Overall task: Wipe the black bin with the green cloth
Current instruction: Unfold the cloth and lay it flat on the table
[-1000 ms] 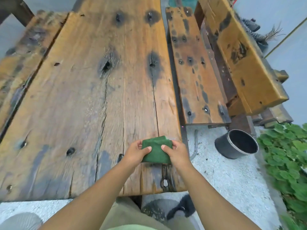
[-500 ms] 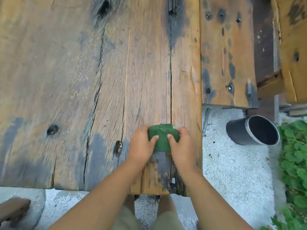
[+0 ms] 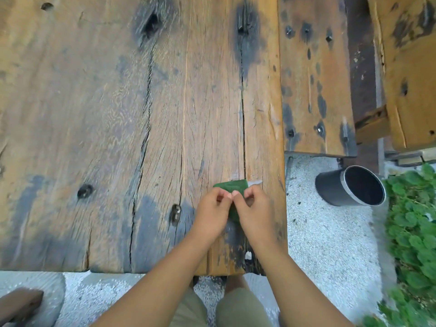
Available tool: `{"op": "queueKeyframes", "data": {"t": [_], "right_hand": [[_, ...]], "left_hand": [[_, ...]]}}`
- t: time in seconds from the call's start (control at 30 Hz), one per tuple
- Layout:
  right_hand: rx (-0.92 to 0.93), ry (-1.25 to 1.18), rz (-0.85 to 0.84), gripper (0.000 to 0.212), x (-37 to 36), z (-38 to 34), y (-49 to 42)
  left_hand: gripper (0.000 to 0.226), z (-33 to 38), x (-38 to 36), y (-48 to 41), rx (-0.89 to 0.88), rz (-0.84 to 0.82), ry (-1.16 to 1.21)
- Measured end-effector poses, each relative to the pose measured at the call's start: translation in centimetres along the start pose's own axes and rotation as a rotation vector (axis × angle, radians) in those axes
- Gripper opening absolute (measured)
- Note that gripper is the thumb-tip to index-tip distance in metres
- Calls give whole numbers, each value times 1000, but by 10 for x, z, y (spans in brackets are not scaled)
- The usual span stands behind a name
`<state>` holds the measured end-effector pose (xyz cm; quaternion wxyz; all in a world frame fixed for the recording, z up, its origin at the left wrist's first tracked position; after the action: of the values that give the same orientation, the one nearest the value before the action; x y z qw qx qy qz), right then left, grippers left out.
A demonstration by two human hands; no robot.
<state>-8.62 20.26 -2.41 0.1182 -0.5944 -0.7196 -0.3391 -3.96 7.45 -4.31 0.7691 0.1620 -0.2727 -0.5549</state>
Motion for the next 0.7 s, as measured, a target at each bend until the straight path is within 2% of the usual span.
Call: {"op": "queueKeyframes", "data": {"t": [0.03,0.1,0.2,0.3,0.4,0.47,0.57,0.7], "right_hand": [[-70,-101,-27,20,-5,1,3],[-174,-247,-111,15,-18,0,10],[-255,-436,-263,25,-41,-8,17],[-269,-497,-384,31,-62,-17,21],[-294,-498,-477,29,-84,-19,21],[-332,-487,-494,26,-93,-13,19],[-396,-402,-426,22,-90,4,9],[-523,-466,-329,21,-66,28,-1]], "left_hand": [[17,-6,4,4,74,1,95],[20,-12,16,10,113,11,170],[20,-18,42,8,81,38,247],[8,-28,70,-2,53,82,172],[22,-49,94,-16,103,123,101],[20,-65,106,-24,150,144,99],[16,-81,114,-32,161,174,-16],[18,-69,118,-39,17,214,-371]]}}
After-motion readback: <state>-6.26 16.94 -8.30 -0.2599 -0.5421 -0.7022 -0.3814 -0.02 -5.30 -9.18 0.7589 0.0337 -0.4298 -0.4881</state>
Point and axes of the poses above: each hand's wrist, its own y-axis away from the middle knuckle, its own x-axis out of the back of the hand, z = x × y, the point moved 8 cm from there along -y, towards the middle knuckle, and after that the axes turned 1 degree about y, right-handed, at the moved point
